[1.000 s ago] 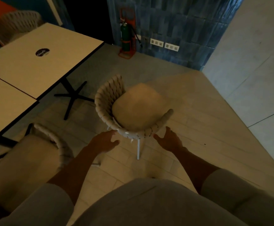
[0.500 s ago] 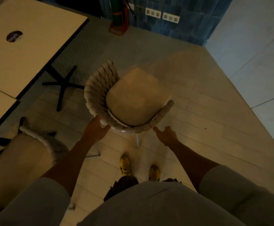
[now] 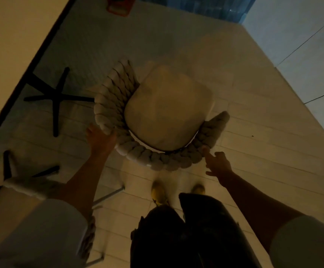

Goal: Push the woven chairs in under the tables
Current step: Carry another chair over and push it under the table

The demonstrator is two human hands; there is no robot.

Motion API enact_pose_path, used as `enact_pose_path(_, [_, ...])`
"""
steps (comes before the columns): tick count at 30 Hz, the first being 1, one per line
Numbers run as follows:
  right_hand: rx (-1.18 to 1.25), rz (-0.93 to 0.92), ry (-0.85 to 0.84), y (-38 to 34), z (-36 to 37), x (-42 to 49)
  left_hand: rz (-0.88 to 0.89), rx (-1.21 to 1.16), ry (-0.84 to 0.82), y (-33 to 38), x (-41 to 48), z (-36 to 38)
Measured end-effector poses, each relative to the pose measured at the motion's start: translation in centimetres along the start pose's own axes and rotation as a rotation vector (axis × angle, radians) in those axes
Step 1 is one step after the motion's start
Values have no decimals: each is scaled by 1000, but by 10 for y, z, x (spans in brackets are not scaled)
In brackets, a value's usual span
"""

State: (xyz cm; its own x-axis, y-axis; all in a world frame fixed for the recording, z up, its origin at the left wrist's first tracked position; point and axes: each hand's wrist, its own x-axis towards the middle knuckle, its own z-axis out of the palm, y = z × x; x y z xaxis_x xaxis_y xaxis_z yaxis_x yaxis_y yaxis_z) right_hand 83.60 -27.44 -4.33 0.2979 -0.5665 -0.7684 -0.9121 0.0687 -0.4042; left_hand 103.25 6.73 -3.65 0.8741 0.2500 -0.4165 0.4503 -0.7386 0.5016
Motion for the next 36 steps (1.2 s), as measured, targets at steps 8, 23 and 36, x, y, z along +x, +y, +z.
enact_pose_path(8, [177,77,144,-2,65,36,-87,-49,46,-19,78,25])
enact_pose_path(23, [206,113,629,-13,118,55,38,139,142,22,164,50])
enact_pose_path(36, [157,114,693,-10,124,62,159,201,249,12,162,52])
